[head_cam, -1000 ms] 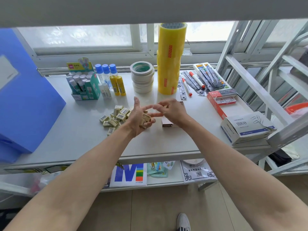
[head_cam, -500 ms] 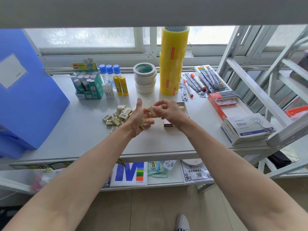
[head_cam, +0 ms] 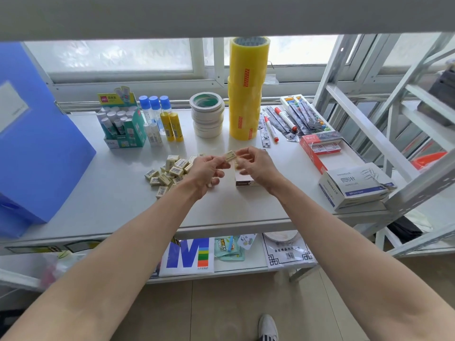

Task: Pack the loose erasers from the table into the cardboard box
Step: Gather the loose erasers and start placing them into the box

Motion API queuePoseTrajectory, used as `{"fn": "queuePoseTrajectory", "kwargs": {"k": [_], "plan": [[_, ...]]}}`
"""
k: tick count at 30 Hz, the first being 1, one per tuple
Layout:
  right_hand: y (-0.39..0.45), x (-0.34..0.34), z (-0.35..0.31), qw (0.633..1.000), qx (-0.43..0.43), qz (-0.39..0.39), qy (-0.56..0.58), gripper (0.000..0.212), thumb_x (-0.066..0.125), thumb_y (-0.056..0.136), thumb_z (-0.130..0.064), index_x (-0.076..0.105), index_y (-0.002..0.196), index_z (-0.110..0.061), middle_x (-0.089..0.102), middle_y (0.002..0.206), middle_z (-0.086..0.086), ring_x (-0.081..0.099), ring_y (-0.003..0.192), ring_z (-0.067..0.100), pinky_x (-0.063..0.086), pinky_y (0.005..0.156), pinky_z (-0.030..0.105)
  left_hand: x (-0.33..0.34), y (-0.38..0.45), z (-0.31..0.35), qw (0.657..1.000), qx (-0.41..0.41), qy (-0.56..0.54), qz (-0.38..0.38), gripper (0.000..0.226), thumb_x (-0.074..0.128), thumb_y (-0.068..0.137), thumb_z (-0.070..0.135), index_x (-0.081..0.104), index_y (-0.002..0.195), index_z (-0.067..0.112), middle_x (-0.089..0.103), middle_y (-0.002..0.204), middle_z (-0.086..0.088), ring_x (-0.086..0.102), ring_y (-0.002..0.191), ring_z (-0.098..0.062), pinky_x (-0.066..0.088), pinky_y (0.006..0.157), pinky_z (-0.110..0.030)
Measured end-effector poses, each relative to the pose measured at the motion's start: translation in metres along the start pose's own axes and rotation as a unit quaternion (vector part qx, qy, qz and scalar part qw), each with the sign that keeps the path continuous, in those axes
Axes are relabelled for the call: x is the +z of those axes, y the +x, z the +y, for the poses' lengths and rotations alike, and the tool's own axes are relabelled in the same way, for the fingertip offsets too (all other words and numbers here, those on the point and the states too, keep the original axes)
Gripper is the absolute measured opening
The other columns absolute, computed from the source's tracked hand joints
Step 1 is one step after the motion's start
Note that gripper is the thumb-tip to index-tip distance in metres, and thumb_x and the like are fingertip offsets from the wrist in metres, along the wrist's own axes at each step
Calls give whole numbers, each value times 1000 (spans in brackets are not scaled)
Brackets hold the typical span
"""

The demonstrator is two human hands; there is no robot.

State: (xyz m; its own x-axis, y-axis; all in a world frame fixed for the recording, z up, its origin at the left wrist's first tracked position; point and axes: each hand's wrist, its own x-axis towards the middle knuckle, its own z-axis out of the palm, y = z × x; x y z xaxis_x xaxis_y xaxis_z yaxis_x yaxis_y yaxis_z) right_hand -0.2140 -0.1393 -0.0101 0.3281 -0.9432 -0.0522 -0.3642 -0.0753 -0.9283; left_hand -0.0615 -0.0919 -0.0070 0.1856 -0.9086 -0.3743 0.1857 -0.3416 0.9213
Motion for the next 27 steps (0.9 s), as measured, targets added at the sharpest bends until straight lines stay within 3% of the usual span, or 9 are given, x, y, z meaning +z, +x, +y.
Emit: {"fn": "queuePoseTrajectory", "kwargs": {"k": [3, 7, 10, 14, 19, 27], "plan": [[-5, -7, 2, 991, -76, -1, -112, 48, 61, 84, -3, 60, 128, -21, 58, 115, 1, 64, 92, 18, 52, 86, 26, 7, 2, 2, 999, -1, 34, -12, 17, 57, 97, 16, 66, 93, 3, 65, 77, -6, 45, 45, -5, 28, 35, -14], [-5, -10, 5, 977, -119, 22, -174, 31, 67, 83, -3, 68, 112, -13, 58, 109, 4, 60, 81, 15, 50, 78, 21, 20, 4, 3, 998, 6, 60, -19, 19, 58, 96, 14, 67, 93, -2, 61, 72, -6, 41, 42, -5, 28, 35, -14], [-1, -17, 8, 968, -116, 35, -218, 27, 69, 82, -4, 68, 108, -10, 53, 105, 5, 60, 78, 17, 51, 79, 24, 28, 8, 0, 997, 10, 74, 5, 19, 60, 96, 17, 66, 98, -1, 60, 73, -5, 40, 45, -8, 29, 35, -15], [9, -33, 14, 941, -85, 54, -323, 27, 67, 83, -7, 67, 110, -11, 54, 109, 10, 60, 91, 26, 49, 86, 33, 30, 17, -8, 989, 20, 137, 59, 14, 63, 93, 16, 58, 102, 6, 51, 74, -6, 38, 51, -13, 30, 37, -18], [22, -35, 21, 923, -66, 18, -378, 29, 62, 84, -2, 65, 112, -10, 52, 112, 10, 59, 97, 29, 44, 84, 30, 31, 23, -18, 978, 0, 201, 50, 27, 65, 90, 13, 49, 111, 11, 50, 75, -7, 42, 58, -16, 31, 44, -26], [31, -27, 20, 908, -82, -6, -410, 23, 61, 84, 3, 56, 105, -5, 54, 110, 14, 58, 94, 32, 48, 83, 37, 31, 29, -26, 975, 8, 218, 48, 27, 65, 89, 9, 50, 111, 11, 54, 76, -9, 44, 54, -16, 32, 42, -24]]}}
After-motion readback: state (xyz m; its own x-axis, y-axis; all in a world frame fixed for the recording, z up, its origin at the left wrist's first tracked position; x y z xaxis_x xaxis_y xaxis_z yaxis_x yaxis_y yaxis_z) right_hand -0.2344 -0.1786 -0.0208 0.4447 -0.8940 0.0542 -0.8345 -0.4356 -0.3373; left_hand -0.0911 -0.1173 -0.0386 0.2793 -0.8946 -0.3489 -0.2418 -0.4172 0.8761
